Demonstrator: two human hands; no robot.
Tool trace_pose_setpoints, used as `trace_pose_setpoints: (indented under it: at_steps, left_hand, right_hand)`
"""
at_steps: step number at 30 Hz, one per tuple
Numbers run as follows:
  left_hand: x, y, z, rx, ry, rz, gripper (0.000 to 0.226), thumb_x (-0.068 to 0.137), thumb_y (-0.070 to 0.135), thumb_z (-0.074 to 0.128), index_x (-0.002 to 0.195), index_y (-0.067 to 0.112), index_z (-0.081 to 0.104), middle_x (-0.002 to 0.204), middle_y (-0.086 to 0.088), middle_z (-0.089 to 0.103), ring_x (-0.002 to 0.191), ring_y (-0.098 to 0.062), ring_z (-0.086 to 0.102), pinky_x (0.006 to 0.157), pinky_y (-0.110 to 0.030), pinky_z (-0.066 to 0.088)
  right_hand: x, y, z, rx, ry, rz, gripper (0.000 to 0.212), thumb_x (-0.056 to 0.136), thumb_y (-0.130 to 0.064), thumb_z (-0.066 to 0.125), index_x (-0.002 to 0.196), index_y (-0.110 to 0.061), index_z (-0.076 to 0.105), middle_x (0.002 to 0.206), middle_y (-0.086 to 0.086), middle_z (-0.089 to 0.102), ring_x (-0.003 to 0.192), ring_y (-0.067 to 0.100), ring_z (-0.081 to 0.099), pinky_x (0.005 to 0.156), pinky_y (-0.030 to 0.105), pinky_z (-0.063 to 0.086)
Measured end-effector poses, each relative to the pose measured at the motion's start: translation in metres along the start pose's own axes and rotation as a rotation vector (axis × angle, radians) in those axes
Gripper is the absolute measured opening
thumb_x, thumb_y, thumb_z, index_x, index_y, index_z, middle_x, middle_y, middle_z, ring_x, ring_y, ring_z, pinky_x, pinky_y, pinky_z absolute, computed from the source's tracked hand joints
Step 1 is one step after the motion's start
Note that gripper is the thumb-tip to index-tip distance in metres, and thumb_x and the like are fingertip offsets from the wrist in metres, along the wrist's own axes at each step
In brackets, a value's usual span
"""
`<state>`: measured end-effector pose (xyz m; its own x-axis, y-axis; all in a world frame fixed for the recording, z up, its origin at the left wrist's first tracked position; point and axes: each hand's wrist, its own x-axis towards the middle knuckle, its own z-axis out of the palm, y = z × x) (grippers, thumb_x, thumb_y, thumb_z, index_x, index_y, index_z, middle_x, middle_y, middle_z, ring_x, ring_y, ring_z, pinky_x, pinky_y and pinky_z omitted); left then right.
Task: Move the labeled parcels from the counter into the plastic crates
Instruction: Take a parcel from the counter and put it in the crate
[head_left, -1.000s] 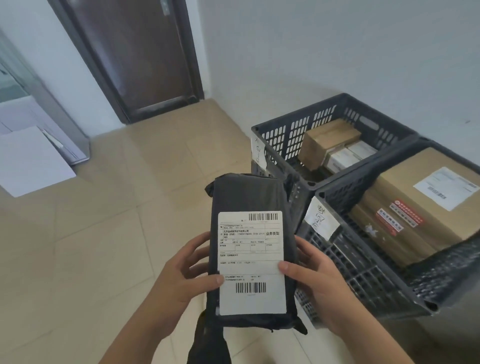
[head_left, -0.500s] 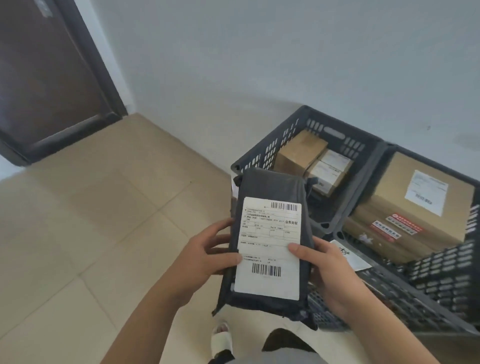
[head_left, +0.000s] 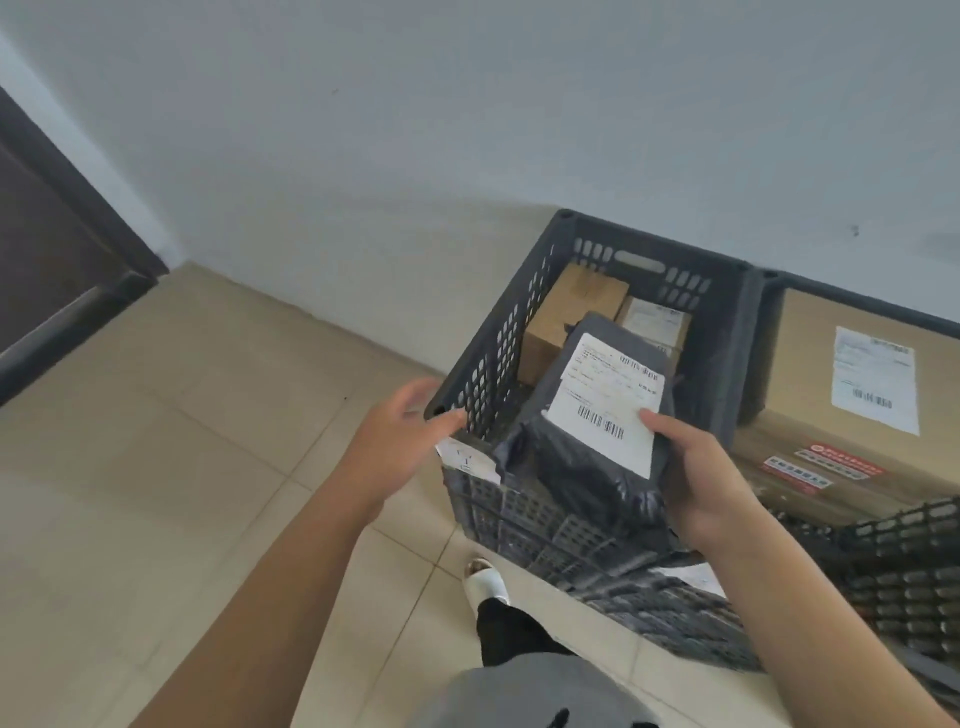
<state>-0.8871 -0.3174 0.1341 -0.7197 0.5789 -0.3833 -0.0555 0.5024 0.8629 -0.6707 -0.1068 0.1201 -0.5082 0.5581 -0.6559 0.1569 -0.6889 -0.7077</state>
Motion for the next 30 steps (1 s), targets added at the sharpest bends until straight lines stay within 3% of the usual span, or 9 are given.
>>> trace_pose_setpoints:
  at_steps: [3, 7, 9, 13, 16, 18, 21, 25, 30]
  left_hand:
    - [0.065, 0.012, -0.004, 0.199, -0.027, -0.020, 0.049, 0.088, 0.053, 0.074, 0.132, 0.049, 0.055, 0.143, 0.010, 0.053, 0.130, -0.013, 0.051, 0.104, -0.043, 0.047]
    - [0.139, 0.016, 0.007, 0.332, -0.089, -0.074, 0.066, 0.091, 0.053, 0.071, 0.149, 0.037, 0.045, 0.156, 0.000, 0.046, 0.141, -0.024, 0.045, 0.113, -0.047, 0.042]
    - [0.165, 0.012, 0.018, 0.340, -0.109, -0.109, 0.075, 0.090, 0.055, 0.071, 0.154, 0.033, 0.040, 0.159, -0.001, 0.044, 0.143, -0.025, 0.044, 0.112, -0.044, 0.040]
    - [0.196, 0.000, 0.045, 0.375, -0.160, -0.132, 0.083, 0.090, 0.057, 0.071, 0.157, 0.028, 0.034, 0.159, 0.001, 0.044, 0.142, -0.025, 0.047, 0.115, -0.049, 0.042]
    - [0.199, -0.015, 0.060, 0.394, -0.151, -0.069, 0.067, 0.092, 0.048, 0.072, 0.148, 0.023, 0.045, 0.138, 0.001, 0.064, 0.117, -0.017, 0.064, 0.098, -0.036, 0.055]
    - [0.197, -0.020, 0.064, 0.435, -0.086, -0.047, 0.064, 0.092, 0.048, 0.073, 0.145, 0.022, 0.048, 0.130, 0.002, 0.067, 0.105, -0.013, 0.065, 0.086, -0.027, 0.056]
    - [0.198, -0.026, 0.065, 0.481, -0.034, -0.016, 0.060, 0.089, 0.048, 0.074, 0.140, 0.023, 0.054, 0.123, 0.004, 0.068, 0.107, -0.016, 0.067, 0.090, -0.037, 0.059]
    - [0.201, -0.030, 0.066, 0.482, -0.041, -0.022, 0.058, 0.086, 0.052, 0.074, 0.135, 0.025, 0.057, 0.109, 0.013, 0.063, 0.097, -0.010, 0.063, 0.072, -0.020, 0.049]
    - [0.202, -0.032, 0.067, 0.495, -0.037, -0.051, 0.059, 0.087, 0.052, 0.074, 0.137, 0.025, 0.056, 0.118, 0.005, 0.069, 0.103, -0.015, 0.067, 0.085, -0.034, 0.058]
  right_hand:
    - [0.059, -0.004, 0.014, 0.085, 0.013, 0.188, 0.023, 0.099, -0.021, 0.062, 0.113, -0.007, 0.073, 0.101, 0.009, 0.081, 0.072, 0.020, 0.079, 0.051, 0.023, 0.058]
    - [0.137, 0.018, 0.030, 0.157, 0.058, 0.459, 0.022, 0.096, -0.016, 0.064, 0.113, -0.005, 0.073, 0.112, 0.015, 0.079, 0.091, 0.029, 0.077, 0.094, 0.040, 0.058]
    - [0.170, 0.034, 0.036, 0.172, 0.073, 0.523, 0.023, 0.094, -0.013, 0.066, 0.115, -0.006, 0.071, 0.111, 0.016, 0.079, 0.091, 0.031, 0.077, 0.093, 0.046, 0.057]
    - [0.220, 0.064, 0.041, 0.098, 0.097, 0.546, 0.030, 0.097, -0.008, 0.064, 0.127, -0.004, 0.066, 0.117, 0.018, 0.076, 0.104, 0.036, 0.073, 0.082, 0.050, 0.056]
    - [0.244, 0.083, 0.040, 0.003, 0.129, 0.536, 0.033, 0.096, -0.003, 0.066, 0.129, 0.000, 0.064, 0.110, 0.017, 0.077, 0.096, 0.034, 0.074, 0.071, 0.044, 0.059]
    - [0.256, 0.095, 0.039, -0.037, 0.155, 0.530, 0.034, 0.095, 0.000, 0.067, 0.129, 0.003, 0.063, 0.107, 0.018, 0.077, 0.093, 0.034, 0.075, 0.074, 0.044, 0.060]
    - [0.270, 0.110, 0.040, -0.017, 0.188, 0.518, 0.039, 0.095, 0.004, 0.065, 0.134, 0.004, 0.060, 0.126, 0.023, 0.071, 0.108, 0.038, 0.071, 0.084, 0.048, 0.057]
    - [0.280, 0.115, 0.047, -0.028, 0.200, 0.519, 0.039, 0.097, 0.004, 0.064, 0.134, -0.002, 0.058, 0.135, 0.021, 0.067, 0.096, 0.030, 0.072, 0.073, 0.041, 0.059]
    - [0.287, 0.119, 0.045, -0.080, 0.221, 0.512, 0.052, 0.096, -0.001, 0.068, 0.144, -0.005, 0.051, 0.134, 0.016, 0.069, 0.091, 0.025, 0.071, 0.068, 0.037, 0.057]
